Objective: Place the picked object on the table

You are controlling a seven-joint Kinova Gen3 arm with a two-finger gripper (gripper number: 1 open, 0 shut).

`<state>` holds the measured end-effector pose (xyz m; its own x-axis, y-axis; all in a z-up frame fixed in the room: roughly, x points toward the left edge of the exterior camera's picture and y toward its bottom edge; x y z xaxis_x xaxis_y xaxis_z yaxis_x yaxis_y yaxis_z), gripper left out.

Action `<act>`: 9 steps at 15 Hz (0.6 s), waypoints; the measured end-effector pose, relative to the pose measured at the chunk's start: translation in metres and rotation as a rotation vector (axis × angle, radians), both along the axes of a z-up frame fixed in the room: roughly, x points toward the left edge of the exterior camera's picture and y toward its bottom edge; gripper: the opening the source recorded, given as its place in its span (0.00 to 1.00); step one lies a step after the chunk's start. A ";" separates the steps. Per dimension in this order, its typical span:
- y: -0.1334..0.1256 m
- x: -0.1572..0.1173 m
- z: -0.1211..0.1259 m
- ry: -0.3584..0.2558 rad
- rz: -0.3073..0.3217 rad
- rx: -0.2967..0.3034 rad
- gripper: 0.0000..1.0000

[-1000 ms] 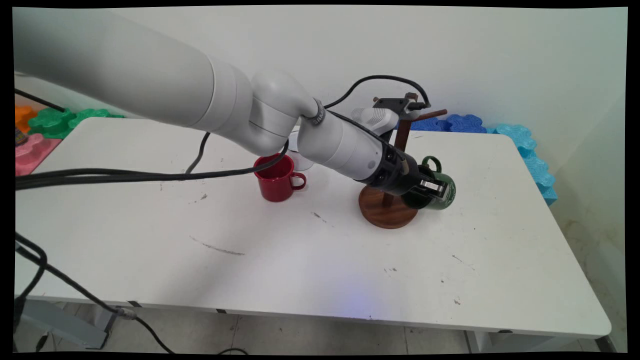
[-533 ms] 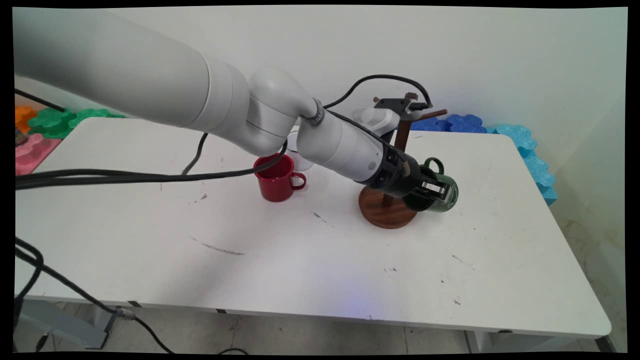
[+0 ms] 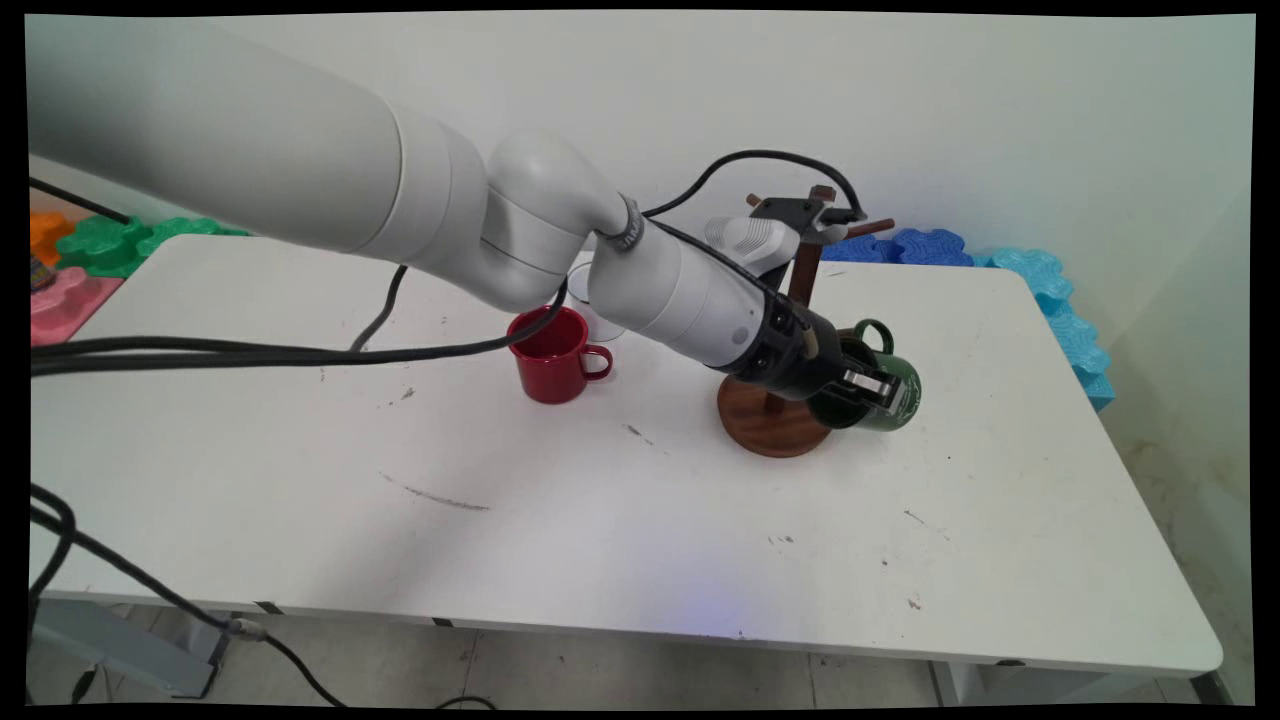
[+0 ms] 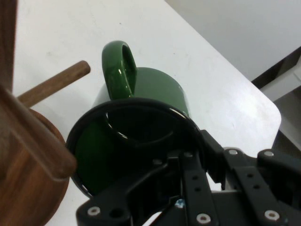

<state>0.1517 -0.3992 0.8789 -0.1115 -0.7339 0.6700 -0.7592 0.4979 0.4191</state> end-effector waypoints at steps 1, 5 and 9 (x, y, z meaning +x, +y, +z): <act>0.001 0.001 0.001 -0.006 -0.011 -0.006 0.00; 0.006 0.006 0.003 -0.035 -0.063 -0.032 0.00; 0.011 0.014 0.005 -0.064 -0.111 -0.055 0.00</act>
